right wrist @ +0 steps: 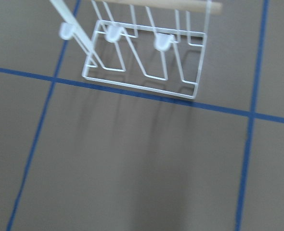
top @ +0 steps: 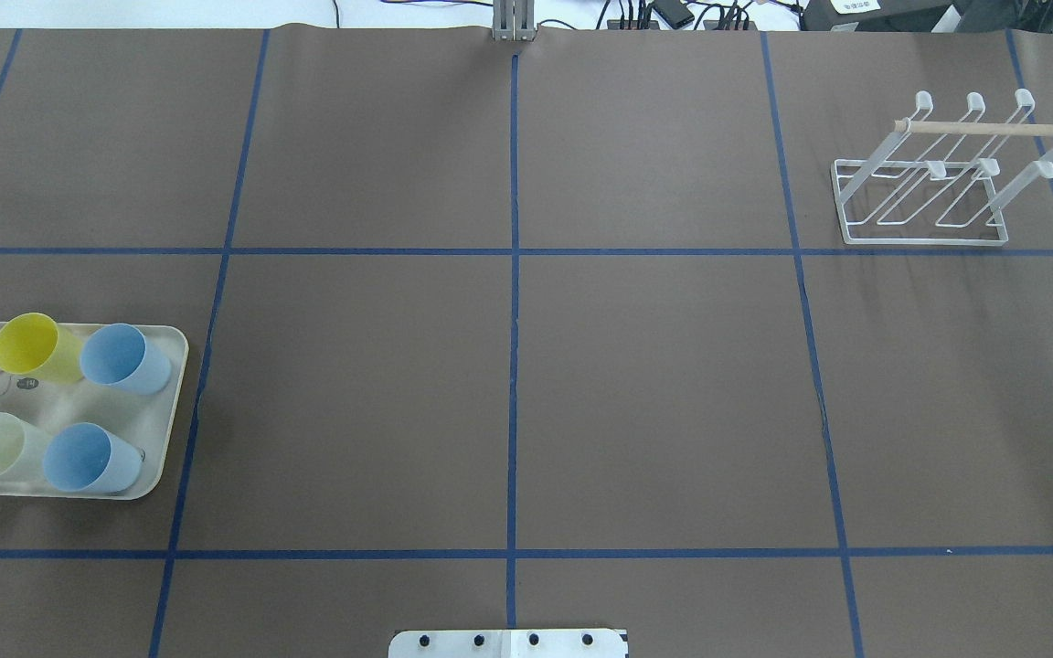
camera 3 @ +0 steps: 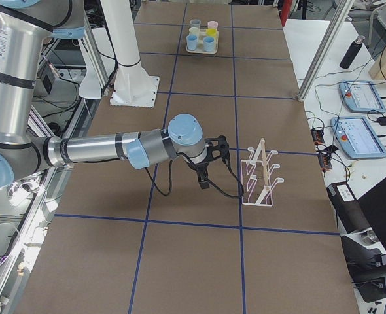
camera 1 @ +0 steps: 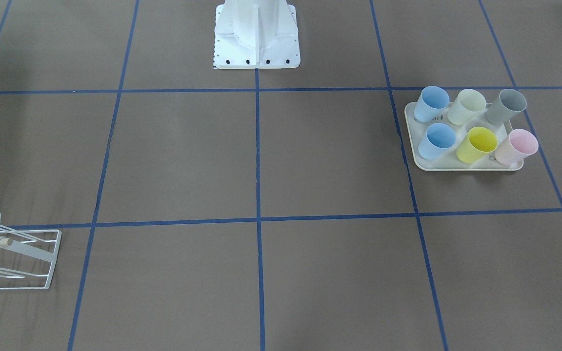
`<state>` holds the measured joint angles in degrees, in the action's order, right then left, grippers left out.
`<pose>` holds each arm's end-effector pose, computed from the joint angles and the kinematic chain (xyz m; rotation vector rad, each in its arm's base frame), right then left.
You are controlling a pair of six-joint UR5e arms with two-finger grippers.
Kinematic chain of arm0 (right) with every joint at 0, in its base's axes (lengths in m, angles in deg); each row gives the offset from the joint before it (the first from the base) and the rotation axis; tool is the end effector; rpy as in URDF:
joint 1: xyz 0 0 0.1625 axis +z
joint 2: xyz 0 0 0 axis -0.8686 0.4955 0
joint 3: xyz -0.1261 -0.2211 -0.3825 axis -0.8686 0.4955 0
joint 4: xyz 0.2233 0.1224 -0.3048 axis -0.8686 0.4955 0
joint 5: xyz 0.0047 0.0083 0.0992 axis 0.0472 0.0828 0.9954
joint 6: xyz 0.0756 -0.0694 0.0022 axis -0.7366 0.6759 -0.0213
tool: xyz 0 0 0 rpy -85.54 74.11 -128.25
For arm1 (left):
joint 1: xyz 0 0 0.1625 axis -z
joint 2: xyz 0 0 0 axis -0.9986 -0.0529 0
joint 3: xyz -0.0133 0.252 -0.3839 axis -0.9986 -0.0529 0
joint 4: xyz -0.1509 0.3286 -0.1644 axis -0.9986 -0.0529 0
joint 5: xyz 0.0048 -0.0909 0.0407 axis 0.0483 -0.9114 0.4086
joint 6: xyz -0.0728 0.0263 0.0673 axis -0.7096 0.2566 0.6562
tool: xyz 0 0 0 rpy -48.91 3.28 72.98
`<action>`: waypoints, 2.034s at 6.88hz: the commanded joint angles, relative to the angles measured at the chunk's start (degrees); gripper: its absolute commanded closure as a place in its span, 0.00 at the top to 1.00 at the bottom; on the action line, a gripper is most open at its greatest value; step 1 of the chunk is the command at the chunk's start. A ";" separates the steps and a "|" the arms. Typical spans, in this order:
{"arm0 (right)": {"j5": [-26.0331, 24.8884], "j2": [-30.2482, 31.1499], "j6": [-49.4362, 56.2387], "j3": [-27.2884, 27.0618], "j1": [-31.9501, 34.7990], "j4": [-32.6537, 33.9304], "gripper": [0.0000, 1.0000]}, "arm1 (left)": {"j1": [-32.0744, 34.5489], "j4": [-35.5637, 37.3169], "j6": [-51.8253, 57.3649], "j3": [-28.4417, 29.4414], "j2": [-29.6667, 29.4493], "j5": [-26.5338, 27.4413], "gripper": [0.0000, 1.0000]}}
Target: Transfer IKEA cup to right arm and place on rack
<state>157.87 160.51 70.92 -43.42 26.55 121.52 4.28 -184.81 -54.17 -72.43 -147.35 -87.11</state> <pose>0.0287 -0.3754 0.5631 0.3181 -0.9788 -0.1309 -0.0739 -0.4870 0.5684 0.3959 0.7171 0.2355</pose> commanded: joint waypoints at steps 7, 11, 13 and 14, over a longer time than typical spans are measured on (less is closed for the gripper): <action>6.55 -22.57 -9.14 1.23 -23.37 -10.99 0.94 | -9.60 -30.02 -18.96 11.97 8.31 -0.08 1.00; -16.72 -27.24 -23.16 1.40 -38.57 -27.96 0.96 | -15.29 -40.50 -35.13 12.08 10.95 0.36 1.00; -18.51 -29.35 -15.65 1.49 -40.61 -27.96 0.96 | -17.50 -44.66 -39.22 13.65 11.75 0.54 1.00; -19.38 -29.36 -13.33 1.49 -42.01 -27.96 0.96 | -18.55 -45.02 -39.31 14.10 11.75 0.71 1.00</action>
<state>139.57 131.55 53.99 -41.96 -13.95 93.65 -12.99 -228.83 -92.74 -59.10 -135.72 -86.55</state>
